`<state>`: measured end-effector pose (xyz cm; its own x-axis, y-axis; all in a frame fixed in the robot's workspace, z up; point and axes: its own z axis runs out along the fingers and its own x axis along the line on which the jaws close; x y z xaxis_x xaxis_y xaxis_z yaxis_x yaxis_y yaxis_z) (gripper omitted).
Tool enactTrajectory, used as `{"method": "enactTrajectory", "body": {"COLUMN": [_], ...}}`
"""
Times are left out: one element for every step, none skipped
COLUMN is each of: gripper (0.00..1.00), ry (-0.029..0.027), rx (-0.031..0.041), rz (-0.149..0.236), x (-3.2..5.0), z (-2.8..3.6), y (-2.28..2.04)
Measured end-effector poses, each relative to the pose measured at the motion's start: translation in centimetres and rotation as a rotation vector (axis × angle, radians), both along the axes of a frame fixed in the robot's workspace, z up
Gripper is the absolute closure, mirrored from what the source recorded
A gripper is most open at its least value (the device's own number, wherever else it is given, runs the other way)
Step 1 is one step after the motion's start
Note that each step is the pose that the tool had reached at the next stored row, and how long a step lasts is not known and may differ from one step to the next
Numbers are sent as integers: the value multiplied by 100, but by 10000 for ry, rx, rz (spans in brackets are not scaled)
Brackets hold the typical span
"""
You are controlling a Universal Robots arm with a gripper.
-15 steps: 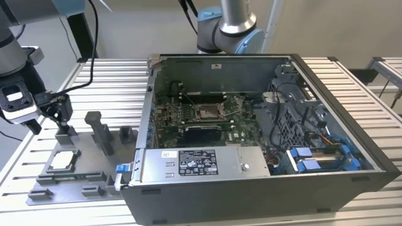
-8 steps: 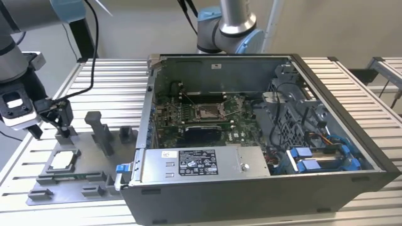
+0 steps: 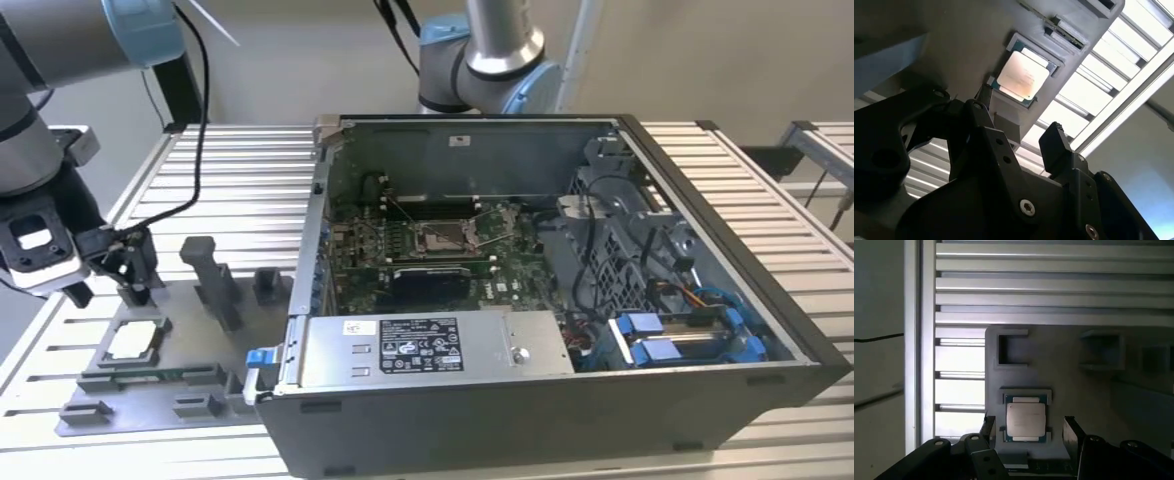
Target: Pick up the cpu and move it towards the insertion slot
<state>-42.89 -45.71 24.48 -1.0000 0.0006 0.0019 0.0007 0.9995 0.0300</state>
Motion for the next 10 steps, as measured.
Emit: {"method": "enactTrajectory", "body": {"gripper": [0,0,0,0,0,0,0,0,0,0], "ry": [-1,-1,-1,-1,-3,-3,-1,-2,-2,-1], "rx": [1,0,0,0,2,2,0,1,1,1], "rz": [0,0,1,1,0,1,0,0,3,6], "x": [1,1,0,1,1,1,0,0,0,0], "z": [-17,-32,-52,-69,-88,-106,-123,-143,-161,-176], "y": [-18,-35,-52,-62,-70,-74,-75,-75,-75,-75]}}
